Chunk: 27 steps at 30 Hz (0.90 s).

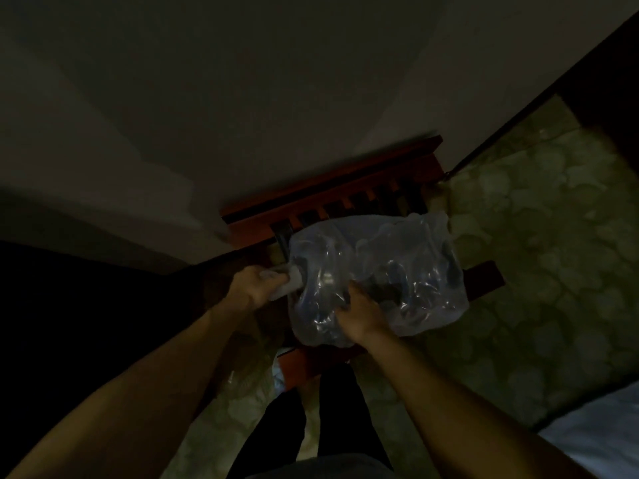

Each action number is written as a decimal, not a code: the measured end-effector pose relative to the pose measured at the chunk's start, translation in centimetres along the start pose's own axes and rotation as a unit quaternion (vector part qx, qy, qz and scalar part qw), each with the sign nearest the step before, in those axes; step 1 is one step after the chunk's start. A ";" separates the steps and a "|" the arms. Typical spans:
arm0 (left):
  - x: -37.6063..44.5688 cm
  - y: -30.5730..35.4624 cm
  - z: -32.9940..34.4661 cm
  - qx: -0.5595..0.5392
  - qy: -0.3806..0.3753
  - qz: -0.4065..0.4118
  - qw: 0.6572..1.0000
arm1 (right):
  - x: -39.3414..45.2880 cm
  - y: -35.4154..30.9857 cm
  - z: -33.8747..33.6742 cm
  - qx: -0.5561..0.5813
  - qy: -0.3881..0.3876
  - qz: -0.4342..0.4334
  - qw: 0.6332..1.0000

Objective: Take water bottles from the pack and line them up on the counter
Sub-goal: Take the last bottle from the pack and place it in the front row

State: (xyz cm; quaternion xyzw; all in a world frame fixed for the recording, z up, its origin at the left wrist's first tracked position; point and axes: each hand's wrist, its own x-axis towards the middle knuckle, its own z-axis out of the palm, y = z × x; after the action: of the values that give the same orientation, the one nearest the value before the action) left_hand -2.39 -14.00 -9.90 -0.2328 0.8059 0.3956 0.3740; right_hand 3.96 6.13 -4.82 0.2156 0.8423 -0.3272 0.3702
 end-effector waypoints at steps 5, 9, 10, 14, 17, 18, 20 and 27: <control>-3.8 1.2 -3.6 0.079 0.037 0.010 0.996 | -1.4 -3.0 -1.2 -0.010 -0.013 0.012 1.000; -6.6 1.4 -6.8 0.027 0.069 0.015 0.997 | -3.8 -5.9 -1.7 -0.121 -0.010 0.022 0.992; -7.4 1.5 -7.6 0.006 0.076 0.017 0.997 | -4.5 -6.6 -1.7 -0.140 0.007 0.013 0.990; -11.0 2.0 -11.1 -0.083 0.116 0.018 0.990 | -6.5 -11.1 -1.5 -0.040 0.022 -0.011 0.999; -13.4 2.4 -13.2 -0.188 0.141 0.053 0.971 | -8.1 -15.4 -1.1 0.138 -0.028 -0.014 0.990; -14.4 2.6 -13.7 -0.229 0.151 0.073 0.959 | -8.8 -16.7 -0.9 0.173 -0.047 -0.021 0.984; -16.3 2.8 -14.7 -0.302 0.161 0.108 0.933 | -10.6 -19.1 -0.6 0.224 -0.078 -0.050 0.970; -23.7 3.8 -17.7 -0.458 0.100 0.230 0.853 | -17.2 -23.9 -1.1 0.387 -0.161 -0.188 0.888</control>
State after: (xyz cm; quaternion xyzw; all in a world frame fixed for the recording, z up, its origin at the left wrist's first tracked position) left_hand 2.11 -24.29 17.70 -0.2236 0.5972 0.7692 0.0412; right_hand -0.19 -11.74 18.25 0.1240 0.6024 -0.7208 0.3196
